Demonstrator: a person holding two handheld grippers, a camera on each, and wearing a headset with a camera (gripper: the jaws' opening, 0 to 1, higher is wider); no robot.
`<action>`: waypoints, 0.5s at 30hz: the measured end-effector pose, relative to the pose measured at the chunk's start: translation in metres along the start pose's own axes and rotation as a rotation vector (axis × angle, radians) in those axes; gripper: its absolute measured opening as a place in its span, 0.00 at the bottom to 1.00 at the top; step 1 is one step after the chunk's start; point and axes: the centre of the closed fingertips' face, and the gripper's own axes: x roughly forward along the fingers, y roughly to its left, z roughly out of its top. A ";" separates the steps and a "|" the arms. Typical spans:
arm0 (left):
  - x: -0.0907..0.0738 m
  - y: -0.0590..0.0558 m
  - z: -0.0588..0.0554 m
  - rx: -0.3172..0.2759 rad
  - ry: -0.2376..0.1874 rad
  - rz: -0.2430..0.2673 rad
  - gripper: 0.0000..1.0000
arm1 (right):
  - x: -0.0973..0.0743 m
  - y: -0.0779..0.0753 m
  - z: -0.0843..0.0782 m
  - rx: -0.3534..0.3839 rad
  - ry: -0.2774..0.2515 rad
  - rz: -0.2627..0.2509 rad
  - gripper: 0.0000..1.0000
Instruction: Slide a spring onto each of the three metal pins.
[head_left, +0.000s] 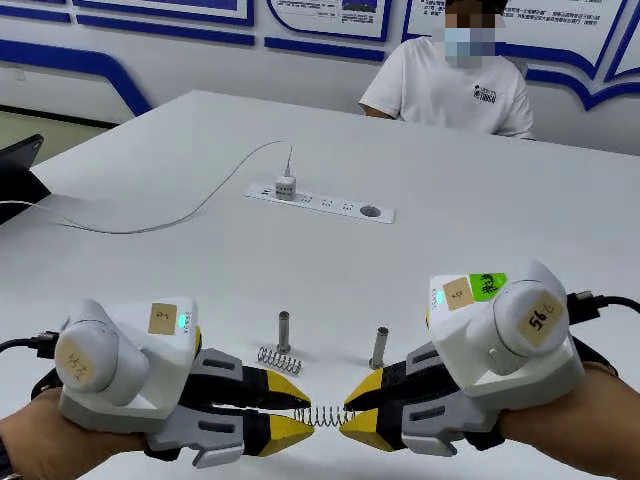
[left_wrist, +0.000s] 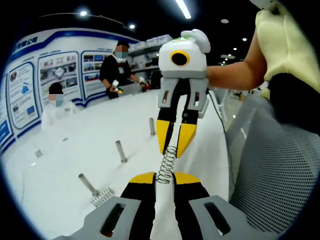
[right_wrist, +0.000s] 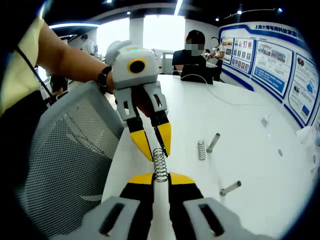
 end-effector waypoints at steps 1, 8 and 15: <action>0.000 0.000 0.000 0.002 0.001 0.001 0.13 | 0.000 0.000 0.001 -0.001 -0.004 -0.001 0.11; 0.000 0.002 0.000 0.011 0.005 0.005 0.12 | -0.003 0.000 0.009 -0.005 -0.025 -0.010 0.11; 0.000 0.001 0.002 0.015 0.001 0.005 0.12 | -0.006 0.000 0.021 -0.013 -0.062 -0.023 0.11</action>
